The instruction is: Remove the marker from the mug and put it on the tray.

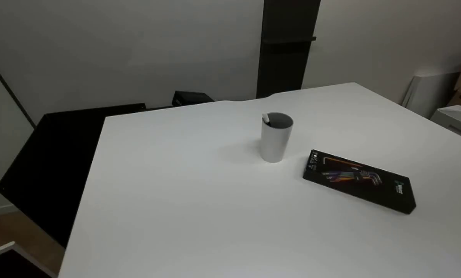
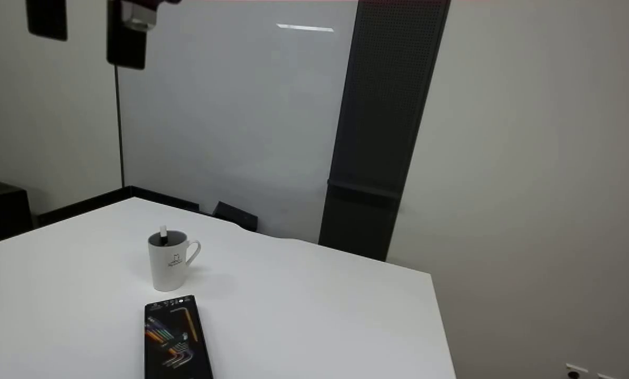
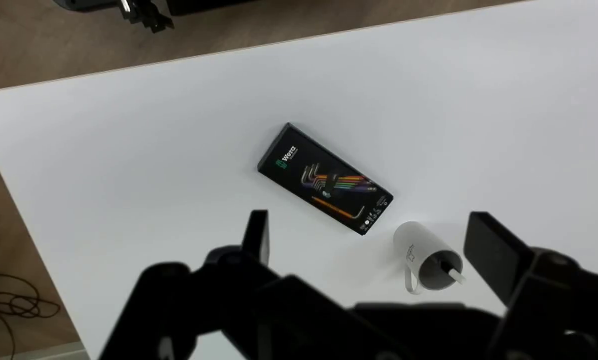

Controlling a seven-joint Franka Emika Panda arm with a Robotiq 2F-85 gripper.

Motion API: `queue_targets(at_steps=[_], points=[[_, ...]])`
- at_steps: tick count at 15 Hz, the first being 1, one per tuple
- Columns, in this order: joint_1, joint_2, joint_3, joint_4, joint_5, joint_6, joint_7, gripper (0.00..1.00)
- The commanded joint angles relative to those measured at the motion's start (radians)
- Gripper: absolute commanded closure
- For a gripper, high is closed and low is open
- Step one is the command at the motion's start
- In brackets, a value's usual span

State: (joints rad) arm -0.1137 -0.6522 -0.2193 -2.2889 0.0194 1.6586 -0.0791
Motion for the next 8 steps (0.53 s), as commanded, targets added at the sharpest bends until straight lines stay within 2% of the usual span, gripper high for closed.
queue_targets(at_steps=[1,8], points=[[0.001,0.083,-0.008,0.049,0.003,0.016,-0.055,0.00],[0.006,0.426,-0.041,0.230,0.006,0.125,-0.215,0.00]])
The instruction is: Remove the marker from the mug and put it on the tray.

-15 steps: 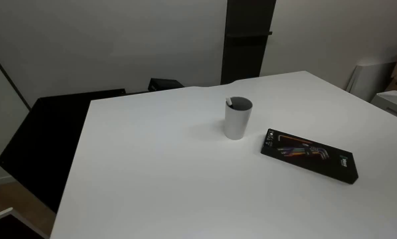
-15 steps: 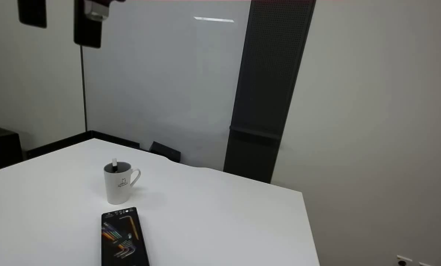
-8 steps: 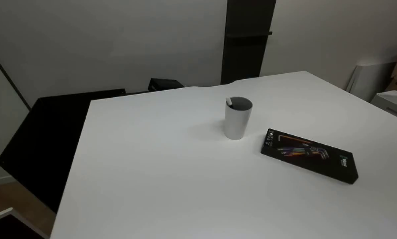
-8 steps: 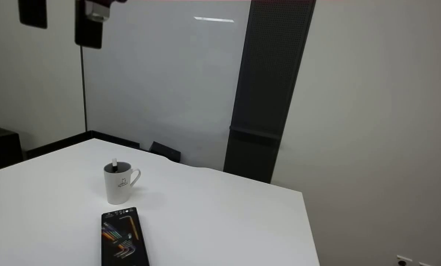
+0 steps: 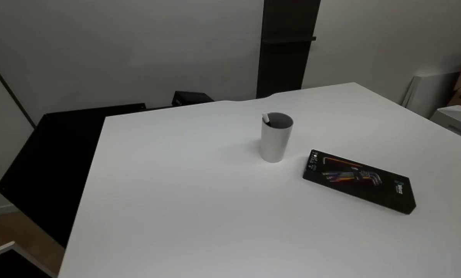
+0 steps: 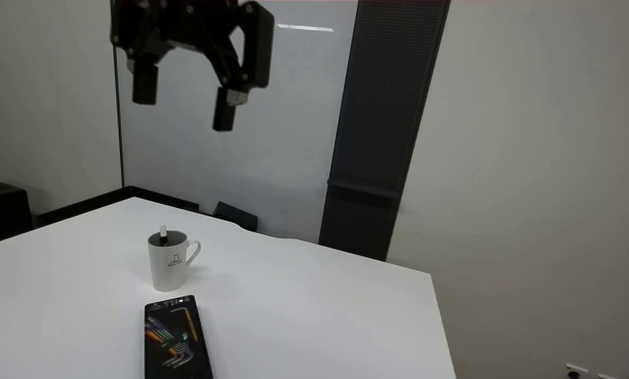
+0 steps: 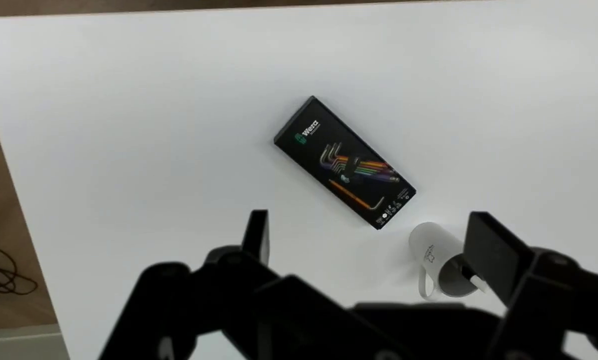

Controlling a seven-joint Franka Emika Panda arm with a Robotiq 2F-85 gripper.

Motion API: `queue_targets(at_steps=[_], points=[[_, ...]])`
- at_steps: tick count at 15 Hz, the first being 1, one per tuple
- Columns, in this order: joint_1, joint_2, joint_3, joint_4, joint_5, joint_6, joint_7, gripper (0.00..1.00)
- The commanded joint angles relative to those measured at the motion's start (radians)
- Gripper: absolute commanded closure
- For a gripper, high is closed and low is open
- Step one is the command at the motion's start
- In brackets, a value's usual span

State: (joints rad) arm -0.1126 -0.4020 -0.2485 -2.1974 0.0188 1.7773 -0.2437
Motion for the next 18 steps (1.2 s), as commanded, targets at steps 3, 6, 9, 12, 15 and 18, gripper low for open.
queue_targets(at_steps=[3,6,9,12,15,18], points=[[-0.004,0.337,-0.003,0.250,0.018,0.050,-0.093,0.00],[-0.017,0.508,0.012,0.391,0.088,0.049,-0.104,0.00],[-0.030,0.641,0.057,0.505,0.145,0.014,-0.109,0.00],[-0.032,0.734,0.114,0.595,0.132,0.013,-0.156,0.00],[-0.018,0.799,0.162,0.673,0.064,0.030,-0.199,0.00],[-0.010,0.833,0.210,0.726,0.024,0.041,-0.263,0.00]])
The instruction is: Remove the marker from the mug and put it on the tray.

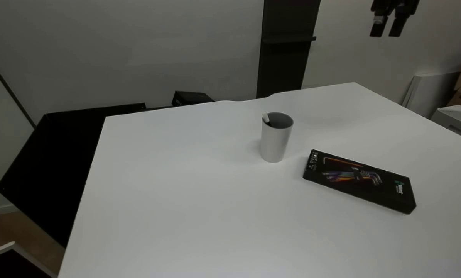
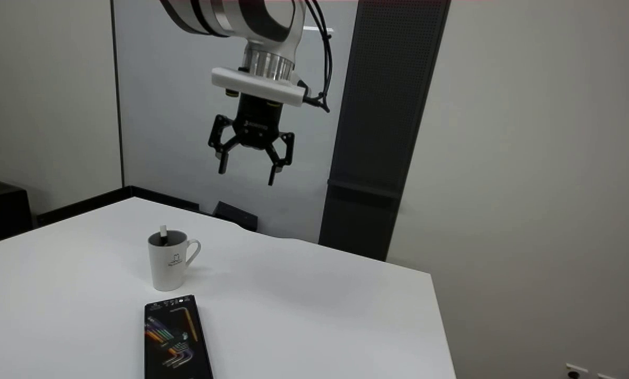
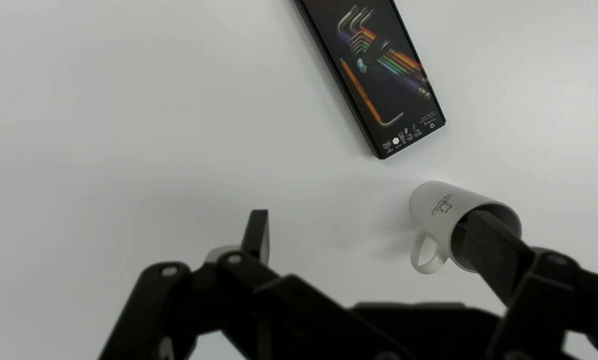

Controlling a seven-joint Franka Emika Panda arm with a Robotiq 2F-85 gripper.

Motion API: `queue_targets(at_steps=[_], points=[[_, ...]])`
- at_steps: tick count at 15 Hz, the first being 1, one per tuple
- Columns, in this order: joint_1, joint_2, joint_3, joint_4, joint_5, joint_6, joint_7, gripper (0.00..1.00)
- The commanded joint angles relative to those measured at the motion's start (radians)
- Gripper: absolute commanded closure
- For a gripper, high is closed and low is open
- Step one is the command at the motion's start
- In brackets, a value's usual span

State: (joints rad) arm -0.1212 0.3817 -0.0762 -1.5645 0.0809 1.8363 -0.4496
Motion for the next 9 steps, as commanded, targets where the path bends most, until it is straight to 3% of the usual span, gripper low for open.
queue_targets(at_steps=[1,9], points=[[0.001,0.056,0.056,0.102,-0.048,-0.014,-0.097,0.00],[0.061,0.065,0.124,0.092,-0.225,0.032,-0.365,0.00]])
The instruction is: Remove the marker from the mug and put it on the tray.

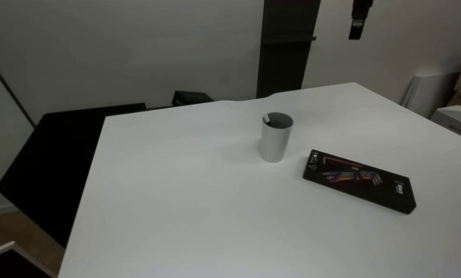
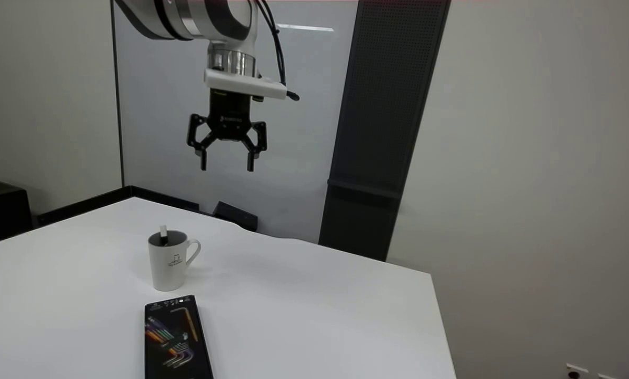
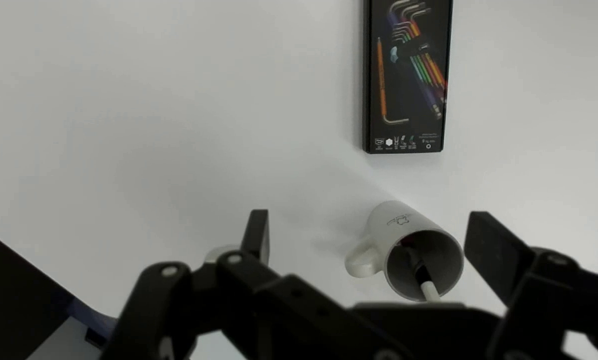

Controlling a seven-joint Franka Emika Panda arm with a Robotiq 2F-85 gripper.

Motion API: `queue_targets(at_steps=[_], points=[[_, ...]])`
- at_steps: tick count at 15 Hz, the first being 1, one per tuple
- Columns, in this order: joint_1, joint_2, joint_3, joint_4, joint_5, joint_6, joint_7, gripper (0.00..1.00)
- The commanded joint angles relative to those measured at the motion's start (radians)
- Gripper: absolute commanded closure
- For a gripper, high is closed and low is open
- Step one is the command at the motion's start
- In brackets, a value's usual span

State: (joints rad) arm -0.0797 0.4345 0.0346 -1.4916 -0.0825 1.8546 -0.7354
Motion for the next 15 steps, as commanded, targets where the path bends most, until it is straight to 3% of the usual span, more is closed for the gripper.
queue_targets(at_steps=[1,5,12,13,15], points=[[0.028,0.011,0.018,0.014,-0.074,0.025,-0.098,0.00],[0.067,0.003,0.039,-0.004,-0.083,0.049,-0.114,0.00],[0.136,0.013,0.048,-0.005,-0.081,-0.008,0.007,0.00],[0.118,0.009,0.057,-0.012,-0.068,0.022,-0.054,0.00],[0.127,0.011,0.058,-0.014,-0.070,0.007,-0.028,0.00]])
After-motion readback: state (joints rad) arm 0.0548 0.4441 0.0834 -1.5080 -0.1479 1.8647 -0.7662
